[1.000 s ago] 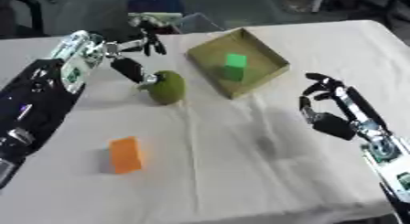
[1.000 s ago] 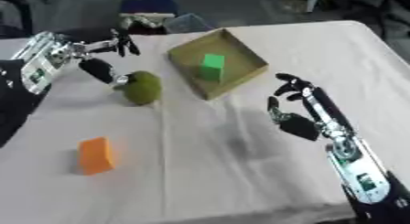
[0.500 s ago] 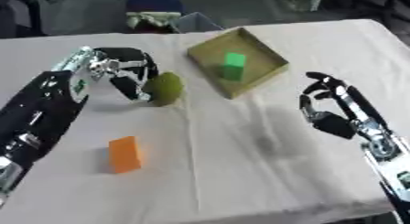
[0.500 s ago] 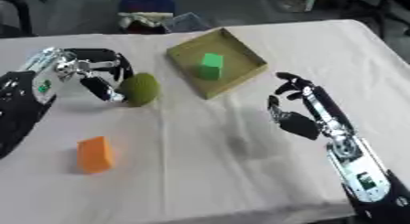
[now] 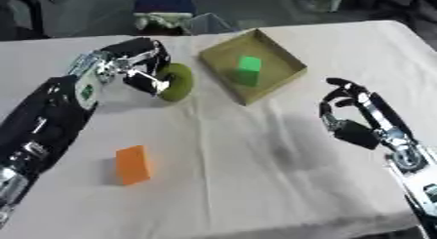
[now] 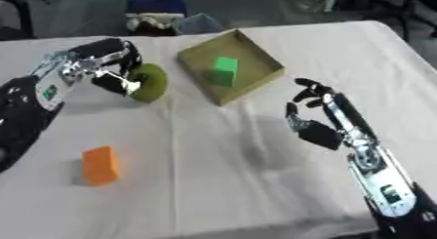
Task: Pick up objects on the table and place them in the box.
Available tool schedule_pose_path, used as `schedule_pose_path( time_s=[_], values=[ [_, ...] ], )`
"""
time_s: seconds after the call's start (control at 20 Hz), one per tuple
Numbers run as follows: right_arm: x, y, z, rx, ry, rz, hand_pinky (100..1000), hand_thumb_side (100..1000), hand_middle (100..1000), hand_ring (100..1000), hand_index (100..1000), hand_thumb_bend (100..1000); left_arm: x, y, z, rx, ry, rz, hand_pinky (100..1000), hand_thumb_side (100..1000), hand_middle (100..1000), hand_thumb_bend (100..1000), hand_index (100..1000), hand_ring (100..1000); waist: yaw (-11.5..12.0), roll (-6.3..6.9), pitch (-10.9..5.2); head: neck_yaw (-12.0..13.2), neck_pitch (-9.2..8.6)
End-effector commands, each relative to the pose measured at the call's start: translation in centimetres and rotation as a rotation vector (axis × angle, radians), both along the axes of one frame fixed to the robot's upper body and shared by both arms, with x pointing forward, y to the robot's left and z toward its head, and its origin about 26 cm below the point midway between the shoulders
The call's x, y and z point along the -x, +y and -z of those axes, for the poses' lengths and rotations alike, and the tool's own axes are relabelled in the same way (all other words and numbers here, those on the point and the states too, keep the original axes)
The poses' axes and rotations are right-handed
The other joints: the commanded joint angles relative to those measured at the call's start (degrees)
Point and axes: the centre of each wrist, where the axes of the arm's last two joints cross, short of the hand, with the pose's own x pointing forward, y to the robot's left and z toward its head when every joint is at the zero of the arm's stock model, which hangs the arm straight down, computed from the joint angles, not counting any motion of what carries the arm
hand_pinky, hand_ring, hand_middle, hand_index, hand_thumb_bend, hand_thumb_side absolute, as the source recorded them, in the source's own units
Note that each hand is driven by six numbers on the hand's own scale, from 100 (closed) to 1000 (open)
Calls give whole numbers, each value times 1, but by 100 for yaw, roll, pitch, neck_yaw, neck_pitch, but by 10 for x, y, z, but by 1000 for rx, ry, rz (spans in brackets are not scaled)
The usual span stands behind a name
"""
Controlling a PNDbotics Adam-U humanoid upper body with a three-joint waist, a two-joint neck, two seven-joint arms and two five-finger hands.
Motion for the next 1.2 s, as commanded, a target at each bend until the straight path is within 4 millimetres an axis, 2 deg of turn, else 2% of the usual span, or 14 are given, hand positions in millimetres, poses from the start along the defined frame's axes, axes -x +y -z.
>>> schedule_pose_path(
  time_s=[0.05,0.3,0.55,0.7,0.95,1.05,1.15,1.2],
  values=[
    [-2,0,-13,-8,-38,-7,753,475,641,823,928,100,-7,-7,-29,81,-144,-51,538,256,369,100,498,368,-28,-18,-87,13,-3],
    [-2,5,-14,-14,-36,-26,752,484,640,823,928,100,-22,-27,-30,145,-228,-133,551,258,401,100,531,398,-119,-27,-59,102,-34],
    [-4,12,-17,-20,-40,-48,752,487,640,823,929,100,-33,-45,-12,147,-240,-192,577,273,471,100,600,463,-268,-51,11,209,-82],
    [-5,15,-20,-24,-44,-57,751,489,638,823,928,100,-36,-56,-2,134,-230,-194,627,289,679,100,775,586,-345,-52,59,259,-115],
    [-5,19,-23,-31,-51,-68,751,490,637,822,927,100,-35,-64,10,95,-206,-187,659,312,773,107,849,650,-427,-55,112,310,-166],
    [-5,18,-23,-31,-51,-65,751,488,637,822,927,100,-35,-64,11,77,-206,-187,701,375,849,228,899,720,-429,-52,116,308,-162],
    [-5,18,-22,-31,-51,-66,751,488,636,822,927,100,-35,-64,7,80,-222,-184,713,438,871,329,917,738,-422,-48,114,300,-160],
    [-5,18,-22,-31,-50,-65,751,487,636,822,927,100,-34,-63,4,90,-237,-180,714,446,872,339,919,738,-412,-48,111,288,-159]
  ],
)
